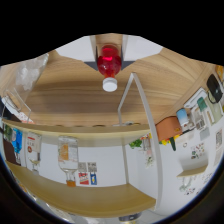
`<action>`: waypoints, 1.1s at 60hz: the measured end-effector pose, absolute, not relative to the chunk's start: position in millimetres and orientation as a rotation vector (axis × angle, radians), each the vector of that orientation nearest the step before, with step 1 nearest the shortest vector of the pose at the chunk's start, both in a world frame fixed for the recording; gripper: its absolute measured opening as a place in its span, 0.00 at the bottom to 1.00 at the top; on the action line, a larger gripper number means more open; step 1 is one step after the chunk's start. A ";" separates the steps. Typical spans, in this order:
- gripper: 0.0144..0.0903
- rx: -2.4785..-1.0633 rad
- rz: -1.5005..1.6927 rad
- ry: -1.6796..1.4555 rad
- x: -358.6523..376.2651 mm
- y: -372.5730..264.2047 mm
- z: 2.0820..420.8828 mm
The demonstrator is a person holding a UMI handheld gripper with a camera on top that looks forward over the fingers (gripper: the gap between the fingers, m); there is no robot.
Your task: Make me a cup of Vodka Sunrise.
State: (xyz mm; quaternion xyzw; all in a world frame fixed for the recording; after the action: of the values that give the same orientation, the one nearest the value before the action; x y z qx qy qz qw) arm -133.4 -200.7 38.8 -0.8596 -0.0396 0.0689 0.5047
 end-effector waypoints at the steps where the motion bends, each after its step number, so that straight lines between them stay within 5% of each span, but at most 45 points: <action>1: 0.26 -2.073 0.166 -0.104 -135.4 -200.4 34.7; 36: 0.30 -2.152 0.121 -0.167 -155.8 -204.8 16.2; 45: 0.57 -2.171 0.130 -0.184 -157.6 -215.6 15.4; 48: 0.92 -2.160 0.156 -0.189 -159.3 -220.2 22.4; 66: 0.95 -1.991 0.259 -0.183 -129.1 -261.8 143.6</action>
State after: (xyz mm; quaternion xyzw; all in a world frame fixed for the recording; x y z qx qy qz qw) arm -129.1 -261.8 143.6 -0.8352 -0.0766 0.1089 0.5336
